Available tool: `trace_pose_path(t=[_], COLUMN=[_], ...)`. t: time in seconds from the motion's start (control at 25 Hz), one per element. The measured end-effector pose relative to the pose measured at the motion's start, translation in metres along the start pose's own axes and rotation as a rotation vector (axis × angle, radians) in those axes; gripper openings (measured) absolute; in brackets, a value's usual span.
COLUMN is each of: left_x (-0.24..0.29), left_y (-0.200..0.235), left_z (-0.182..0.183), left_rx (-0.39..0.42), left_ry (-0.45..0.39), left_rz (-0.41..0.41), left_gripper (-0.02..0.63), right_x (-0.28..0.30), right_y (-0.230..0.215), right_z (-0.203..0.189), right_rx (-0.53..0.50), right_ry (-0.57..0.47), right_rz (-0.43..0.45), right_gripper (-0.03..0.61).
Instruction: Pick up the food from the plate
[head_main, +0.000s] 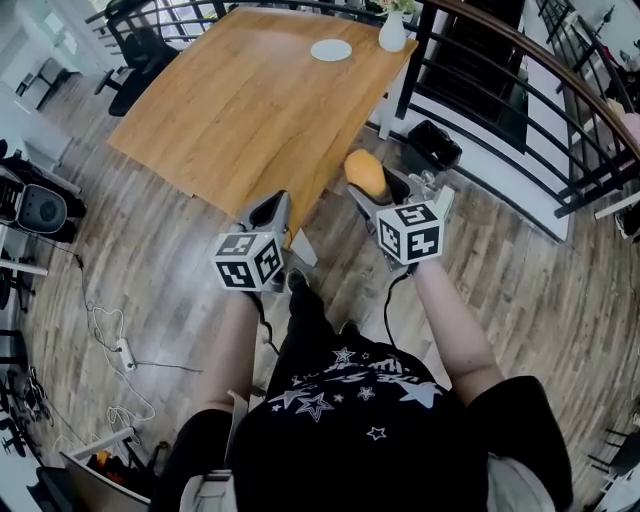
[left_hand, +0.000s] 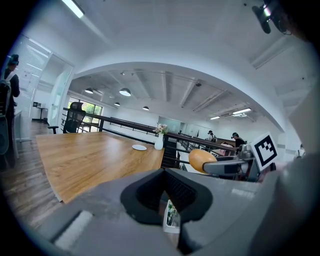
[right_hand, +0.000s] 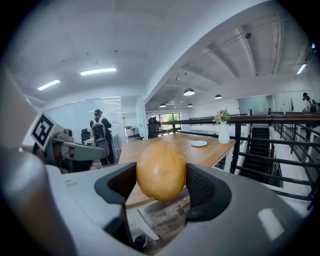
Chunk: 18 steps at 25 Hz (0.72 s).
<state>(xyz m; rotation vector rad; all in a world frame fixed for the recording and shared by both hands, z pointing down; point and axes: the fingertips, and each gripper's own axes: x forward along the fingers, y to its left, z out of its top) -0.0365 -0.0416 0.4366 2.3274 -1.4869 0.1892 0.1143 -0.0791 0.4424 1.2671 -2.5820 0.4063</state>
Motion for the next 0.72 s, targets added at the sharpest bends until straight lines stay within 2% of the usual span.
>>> trace_pose_path(t=[0.24,0.48,0.72], left_x=[-0.022,-0.051,-0.059], left_y=[-0.017,-0.014,-0.016], left_z=[-0.008,-0.023,-0.031], left_rx=[-0.003,-0.026,-0.038], left_ry=[-0.004,-0.006,0.000], left_rz=[0.024,0.062,0.059], left_gripper=[-0.002,-0.002,-0.002], right_x=[-0.018,-0.031,-0.038], right_y=[0.008,0.024,0.030], right_z=[-0.007,-0.016,-0.021], right_rx=[0.015,0.006,0.007], right_ry=[-0.001,0.004,0.008], right_rz=[0.026,0.047,0.044], right_gripper=[0.311,0.311,0.310])
